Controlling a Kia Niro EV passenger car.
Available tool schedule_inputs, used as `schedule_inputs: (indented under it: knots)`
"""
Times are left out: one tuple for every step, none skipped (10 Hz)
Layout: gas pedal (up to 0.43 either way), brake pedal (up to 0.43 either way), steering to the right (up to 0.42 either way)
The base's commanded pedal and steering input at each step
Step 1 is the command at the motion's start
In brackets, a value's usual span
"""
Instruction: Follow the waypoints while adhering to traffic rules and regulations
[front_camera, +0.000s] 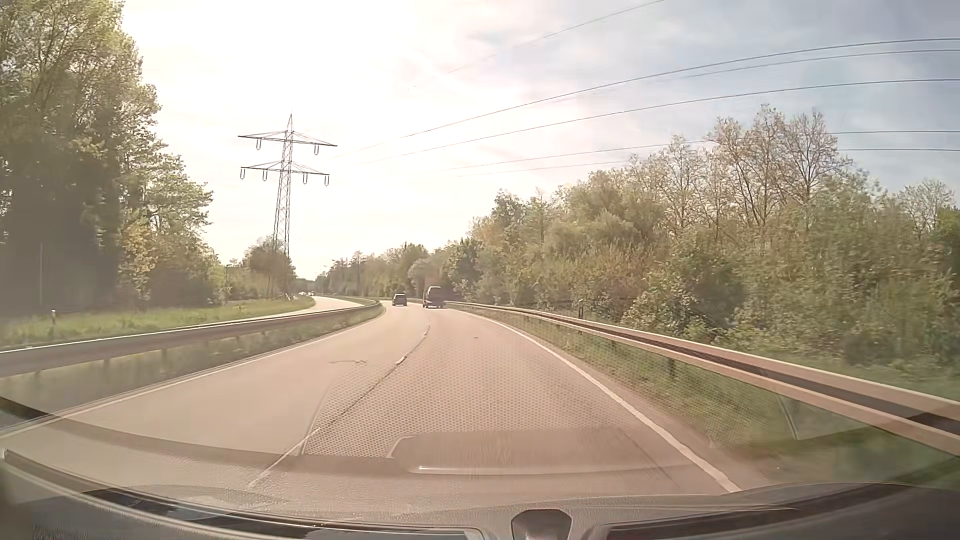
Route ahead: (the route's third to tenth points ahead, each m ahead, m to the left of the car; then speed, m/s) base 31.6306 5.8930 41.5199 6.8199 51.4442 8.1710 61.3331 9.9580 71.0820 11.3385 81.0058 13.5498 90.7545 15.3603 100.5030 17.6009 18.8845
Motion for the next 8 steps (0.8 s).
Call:
schedule_inputs:
  knots:
    - [0.039, 0.000, -0.016]
    - [0.039, 0.000, -0.016]
    - [0.039, 0.000, -0.016]
    - [0.039, 0.000, -0.016]
    - [0.028, 0.000, -0.016]
    - [0.000, 0.000, -0.015]
    - [0.000, 0.000, -0.014]
    - [0.000, 0.000, -0.014]
